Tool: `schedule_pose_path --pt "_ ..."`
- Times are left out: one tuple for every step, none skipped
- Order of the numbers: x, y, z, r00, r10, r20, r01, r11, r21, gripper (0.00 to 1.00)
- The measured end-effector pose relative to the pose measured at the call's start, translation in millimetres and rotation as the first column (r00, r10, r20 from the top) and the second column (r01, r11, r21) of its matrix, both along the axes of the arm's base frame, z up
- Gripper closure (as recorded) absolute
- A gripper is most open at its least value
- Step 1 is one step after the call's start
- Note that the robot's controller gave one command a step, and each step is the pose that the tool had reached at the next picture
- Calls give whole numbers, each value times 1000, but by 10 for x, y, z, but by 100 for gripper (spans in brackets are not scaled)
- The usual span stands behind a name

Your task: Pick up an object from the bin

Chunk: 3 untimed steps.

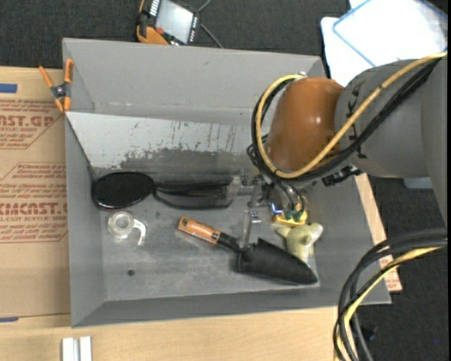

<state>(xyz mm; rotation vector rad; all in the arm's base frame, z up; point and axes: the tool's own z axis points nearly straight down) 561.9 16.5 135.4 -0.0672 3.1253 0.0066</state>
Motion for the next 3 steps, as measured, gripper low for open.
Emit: schedule_pose_path --pt "-24 0 -18 999 42 0 -42 999 -1 0" --pt "-31 180 252 960 278 1 -278 960 -3 0" --pt "18 0 -180 950 313 -1 -313 950 -5 0"
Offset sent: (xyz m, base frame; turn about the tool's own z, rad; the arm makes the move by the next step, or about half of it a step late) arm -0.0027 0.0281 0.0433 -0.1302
